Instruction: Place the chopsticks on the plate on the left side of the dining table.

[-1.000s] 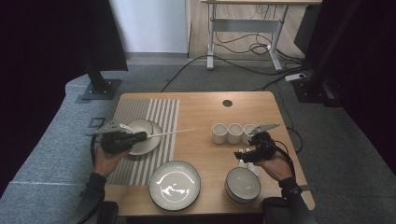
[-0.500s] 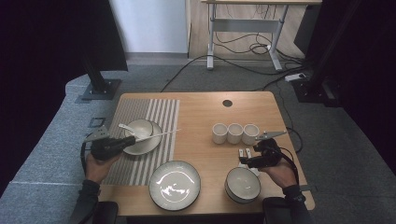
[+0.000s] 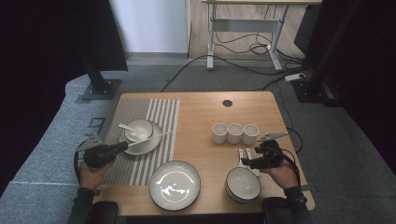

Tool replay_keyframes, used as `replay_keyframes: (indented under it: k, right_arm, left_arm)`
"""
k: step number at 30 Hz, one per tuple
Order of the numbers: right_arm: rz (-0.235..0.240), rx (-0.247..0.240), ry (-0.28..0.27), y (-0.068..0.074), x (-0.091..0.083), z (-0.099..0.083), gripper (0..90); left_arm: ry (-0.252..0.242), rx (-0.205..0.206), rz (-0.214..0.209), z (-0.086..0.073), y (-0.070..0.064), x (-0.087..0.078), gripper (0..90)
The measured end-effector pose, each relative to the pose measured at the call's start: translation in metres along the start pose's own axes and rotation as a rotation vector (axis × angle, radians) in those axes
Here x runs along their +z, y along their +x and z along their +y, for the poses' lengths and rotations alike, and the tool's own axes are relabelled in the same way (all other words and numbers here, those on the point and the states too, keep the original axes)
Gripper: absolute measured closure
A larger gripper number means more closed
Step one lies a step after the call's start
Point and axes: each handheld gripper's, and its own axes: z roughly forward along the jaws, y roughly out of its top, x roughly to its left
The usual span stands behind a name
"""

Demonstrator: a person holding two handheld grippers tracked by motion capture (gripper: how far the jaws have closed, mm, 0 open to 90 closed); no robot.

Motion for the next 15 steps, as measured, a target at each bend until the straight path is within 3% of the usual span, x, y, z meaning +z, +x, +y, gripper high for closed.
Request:
replay_keyframes:
  k: [15]
  right_arm:
    - [0.001,0.010,0.010,-0.004,-0.002,-0.004,17.4]
  left_arm:
    - [0.030,-0.019,-0.005,-0.024,0.007,-0.004,83.5]
